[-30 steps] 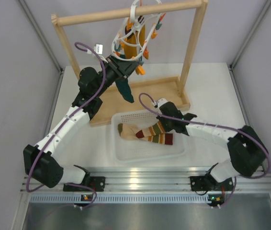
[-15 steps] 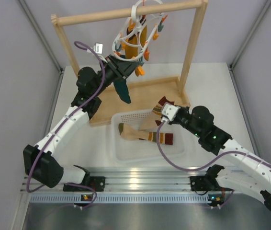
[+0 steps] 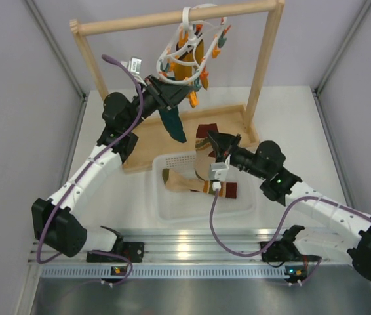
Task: Clip the socks to the hanger
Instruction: Pick up the sock from the bin, then clamp the sock onto the hanger, then open the clamp at the hanger.
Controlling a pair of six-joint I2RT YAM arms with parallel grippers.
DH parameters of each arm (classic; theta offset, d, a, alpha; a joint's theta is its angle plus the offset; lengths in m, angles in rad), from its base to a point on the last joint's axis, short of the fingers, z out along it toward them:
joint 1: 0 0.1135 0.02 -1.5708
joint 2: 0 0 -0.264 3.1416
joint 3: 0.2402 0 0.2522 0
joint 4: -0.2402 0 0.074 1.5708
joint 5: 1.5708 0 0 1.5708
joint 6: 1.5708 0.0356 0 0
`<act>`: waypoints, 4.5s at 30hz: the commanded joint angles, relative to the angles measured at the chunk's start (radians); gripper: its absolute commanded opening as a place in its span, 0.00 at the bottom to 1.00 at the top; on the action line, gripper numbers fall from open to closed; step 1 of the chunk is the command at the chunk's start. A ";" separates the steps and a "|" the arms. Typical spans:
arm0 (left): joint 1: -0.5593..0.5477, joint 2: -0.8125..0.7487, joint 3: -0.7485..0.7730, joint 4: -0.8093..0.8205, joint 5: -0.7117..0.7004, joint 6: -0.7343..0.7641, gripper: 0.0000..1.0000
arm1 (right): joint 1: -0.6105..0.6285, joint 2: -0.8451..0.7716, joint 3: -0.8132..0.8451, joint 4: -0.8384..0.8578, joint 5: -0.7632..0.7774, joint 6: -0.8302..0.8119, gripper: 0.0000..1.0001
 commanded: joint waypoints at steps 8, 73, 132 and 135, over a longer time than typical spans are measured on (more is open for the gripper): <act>-0.011 0.020 0.010 0.085 0.179 0.013 0.00 | -0.010 0.068 0.135 0.137 -0.158 -0.149 0.00; -0.010 0.062 0.032 0.058 0.250 -0.027 0.18 | -0.059 0.226 0.325 0.255 -0.181 -0.217 0.00; 0.193 0.083 0.130 0.145 0.345 -0.062 0.20 | -0.209 0.302 0.591 0.046 -0.166 0.979 0.59; 0.197 0.088 0.131 0.167 0.371 -0.071 0.20 | -0.209 0.332 0.614 0.093 -0.210 0.996 0.61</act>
